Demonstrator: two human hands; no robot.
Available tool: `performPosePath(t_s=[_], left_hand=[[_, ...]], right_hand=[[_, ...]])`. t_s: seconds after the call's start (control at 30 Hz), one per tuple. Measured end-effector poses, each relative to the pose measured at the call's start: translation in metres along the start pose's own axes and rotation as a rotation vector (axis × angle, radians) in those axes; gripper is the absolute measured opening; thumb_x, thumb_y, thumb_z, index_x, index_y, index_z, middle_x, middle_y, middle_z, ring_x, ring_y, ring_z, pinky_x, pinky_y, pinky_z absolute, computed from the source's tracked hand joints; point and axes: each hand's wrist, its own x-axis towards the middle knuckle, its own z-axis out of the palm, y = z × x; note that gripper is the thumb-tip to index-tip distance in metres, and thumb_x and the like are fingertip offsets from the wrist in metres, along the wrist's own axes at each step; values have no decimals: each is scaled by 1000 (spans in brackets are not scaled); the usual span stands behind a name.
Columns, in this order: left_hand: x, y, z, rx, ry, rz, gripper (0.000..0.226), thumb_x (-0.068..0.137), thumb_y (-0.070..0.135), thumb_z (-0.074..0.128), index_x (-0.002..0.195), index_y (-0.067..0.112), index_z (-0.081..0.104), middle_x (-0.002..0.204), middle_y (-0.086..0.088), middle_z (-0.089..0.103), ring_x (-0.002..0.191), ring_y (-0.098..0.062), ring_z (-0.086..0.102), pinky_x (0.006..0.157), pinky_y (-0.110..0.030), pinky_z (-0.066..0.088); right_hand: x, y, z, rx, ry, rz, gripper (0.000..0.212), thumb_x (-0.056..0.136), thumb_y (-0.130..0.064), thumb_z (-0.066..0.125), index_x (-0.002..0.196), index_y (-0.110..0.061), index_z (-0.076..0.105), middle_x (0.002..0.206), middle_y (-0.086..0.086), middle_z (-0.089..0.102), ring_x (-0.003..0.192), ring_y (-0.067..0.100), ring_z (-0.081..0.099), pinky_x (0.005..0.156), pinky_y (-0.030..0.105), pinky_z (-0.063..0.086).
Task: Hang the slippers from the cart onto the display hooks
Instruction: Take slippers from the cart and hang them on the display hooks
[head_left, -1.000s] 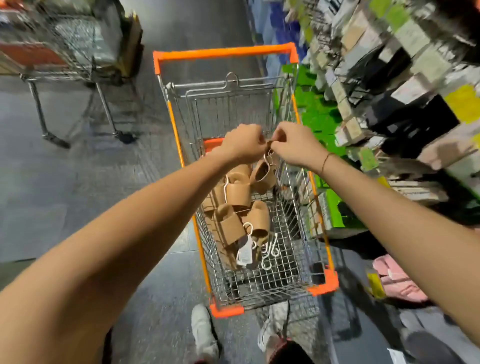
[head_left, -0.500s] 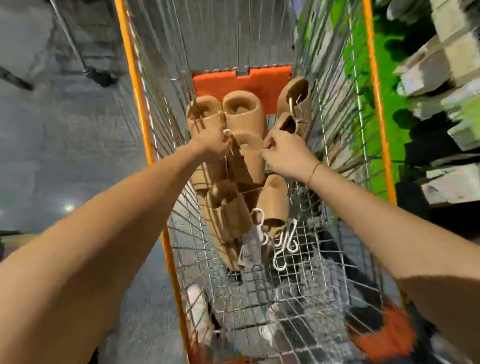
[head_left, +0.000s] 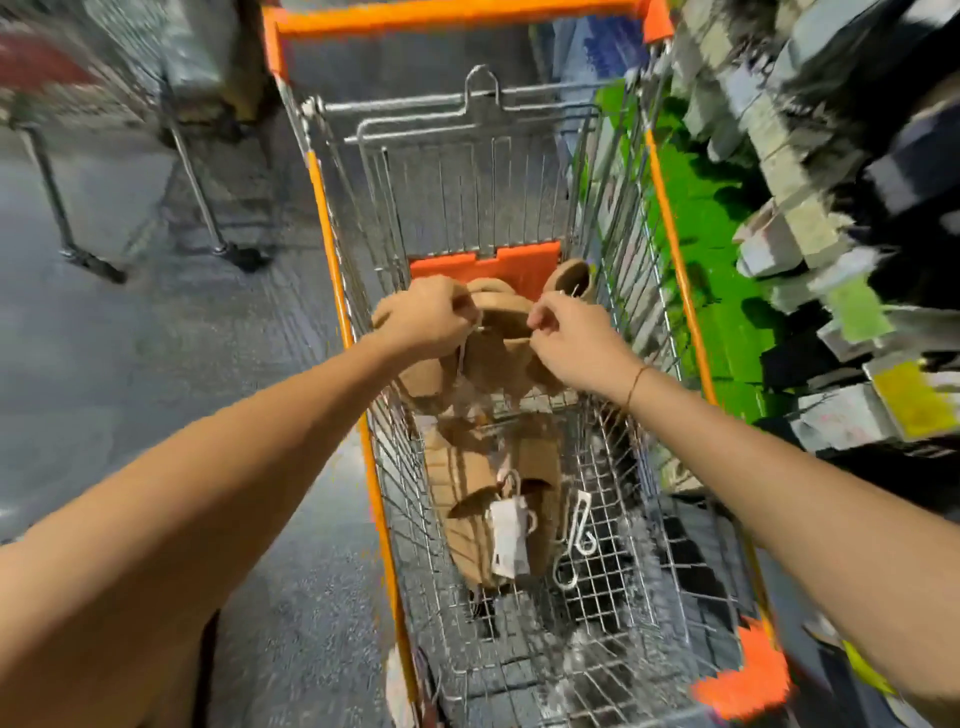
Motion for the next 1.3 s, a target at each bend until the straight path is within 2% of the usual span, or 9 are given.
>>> performPosePath(t_s=[0.17,0.3,0.4,0.5,0.63,0.8,0.97,1.1,1.3], left_hand=[[-24,82,-141,-18,83,248,13,88,26,63,79,19,70,73,0,66,76,-21,62,62,-27,41],[-61,193,-254,-28,156,536,9,89,22,70,82,21,74,62,12,54,67,-11,53,56,-20,33],[-94,282,-317,-113,201,722,11,91,22,69,82,25,74,66,16,60,67,0,54,59,-14,38],[-126,366,-353,-258,246,874,12,87,36,61,80,33,71,81,13,73,78,-3,67,72,-28,53],[-174,485,-363,-339,339,1108,26,91,43,46,91,30,68,86,7,70,85,-20,67,79,-47,54],[-235,603,-340,-307,444,1241,46,100,41,40,91,9,72,97,-13,64,98,-38,57,81,-46,44],[-278,695,-315,-367,323,1285,37,106,42,39,97,28,72,95,3,74,102,-25,65,101,-43,38],[-290,746,-297,-360,332,1199,48,104,56,34,101,29,74,100,0,73,108,-25,62,112,-48,25],[-287,788,-298,-549,408,1194,37,106,47,34,125,33,63,118,3,71,120,-23,58,107,-43,24]], right_hand=[[-35,-89,-98,23,149,-178,23,90,-8,60,111,-7,69,89,3,66,84,22,59,66,13,32],[-85,-146,-197,-72,432,-244,13,82,-1,61,91,6,67,97,23,68,97,33,58,74,29,32],[-142,-180,-288,-90,744,-316,11,66,9,54,67,0,59,73,19,63,77,25,46,63,25,24],[-211,-201,-368,-65,951,-283,39,79,8,54,57,-21,39,59,-3,47,63,22,42,62,20,20],[-303,-204,-447,-61,1222,-207,41,92,0,58,52,-9,51,56,6,54,62,18,46,57,28,35],[-407,-183,-517,-270,1404,101,44,94,-25,54,54,-15,40,51,2,37,52,11,40,59,30,30],[-473,-147,-573,-354,1482,340,45,86,-43,43,52,-13,47,51,1,49,61,24,53,70,38,40],[-493,-123,-611,-415,1540,402,55,93,-45,48,46,-17,40,47,-1,45,53,18,48,56,36,37],[-490,-108,-654,-745,1601,570,47,90,-54,35,58,-25,53,62,-7,58,71,15,58,83,42,46]])
